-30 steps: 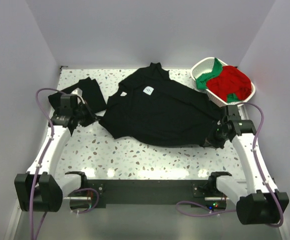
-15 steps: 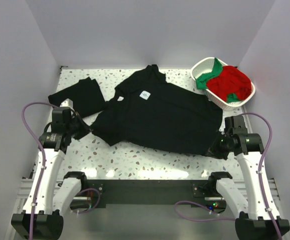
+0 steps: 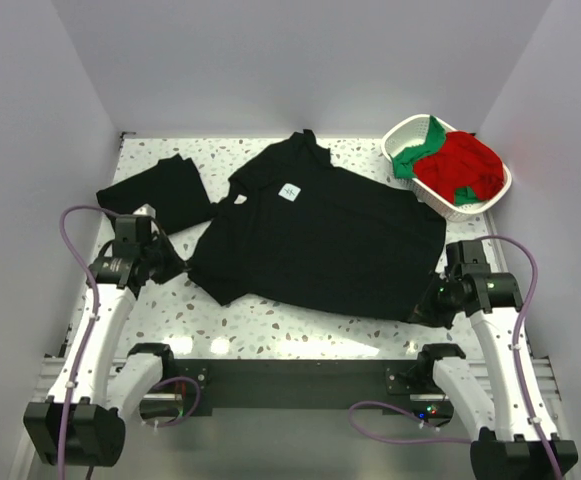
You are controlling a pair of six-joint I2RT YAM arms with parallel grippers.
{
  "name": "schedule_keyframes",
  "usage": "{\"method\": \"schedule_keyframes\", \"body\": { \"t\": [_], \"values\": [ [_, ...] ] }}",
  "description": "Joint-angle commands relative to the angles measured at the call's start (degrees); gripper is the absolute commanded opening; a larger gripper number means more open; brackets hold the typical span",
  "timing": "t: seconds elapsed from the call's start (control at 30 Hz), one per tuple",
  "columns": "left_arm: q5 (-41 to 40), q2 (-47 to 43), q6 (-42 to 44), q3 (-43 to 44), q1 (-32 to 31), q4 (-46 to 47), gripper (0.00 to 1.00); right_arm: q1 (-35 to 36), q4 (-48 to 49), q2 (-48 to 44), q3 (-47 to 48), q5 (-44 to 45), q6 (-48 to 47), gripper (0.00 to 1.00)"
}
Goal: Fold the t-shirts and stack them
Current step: Fold the tshirt
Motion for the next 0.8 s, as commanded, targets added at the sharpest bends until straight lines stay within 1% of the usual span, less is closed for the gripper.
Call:
{"method": "schedule_keyframes", "body": {
  "t": [0.0,0.07,0.1,0.2,0.3,0.37,0.4,0.5,0.7,0.77],
  "values": [
    [1.6,2.8,1.3,1.0,-1.3,6.8,0.00,-0.1,-6.8,0.9,-1.1,-2.9,1.4,0.00],
    [0.8,6.0,0.6,2.1,-4.2,9.1,0.00,-0.1,-5.5,1.3,-1.6,-3.3,2.0,0.00],
    [0.3,7.0,0.2,2.6,-6.9,9.7,0.00,-0.1,-4.7,1.6,-1.5,-2.8,2.3,0.00],
    [-1.1,11.7,-0.5,4.6,-10.1,11.7,0.00,-0.1,-3.3,2.8,-1.3,-0.5,2.6,0.00],
    [-1.9,14.9,0.3,7.0,-10.6,13.9,0.00,-0.1,-0.7,4.4,-1.9,0.7,3.0,0.00],
    [-2.4,17.1,1.6,10.1,-10.7,14.3,0.00,-0.2,1.9,5.5,-2.6,1.0,3.3,0.00],
    [-2.4,19.6,2.0,11.3,-10.6,14.6,0.00,-0.2,2.7,6.0,-2.7,1.2,3.4,0.00],
    [-1.0,24.5,3.4,14.7,-10.7,16.8,0.00,-0.2,5.1,8.6,-2.7,2.7,3.4,0.00],
    [-0.1,32.8,6.7,22.9,-10.7,17.4,0.00,-1.2,9.3,14.2,-1.3,5.1,1.7,0.00],
    [0.6,35.7,7.3,25.1,-10.7,17.9,0.00,-3.8,11.5,16.7,-1.0,5.2,0.5,0.00]
  ]
}}
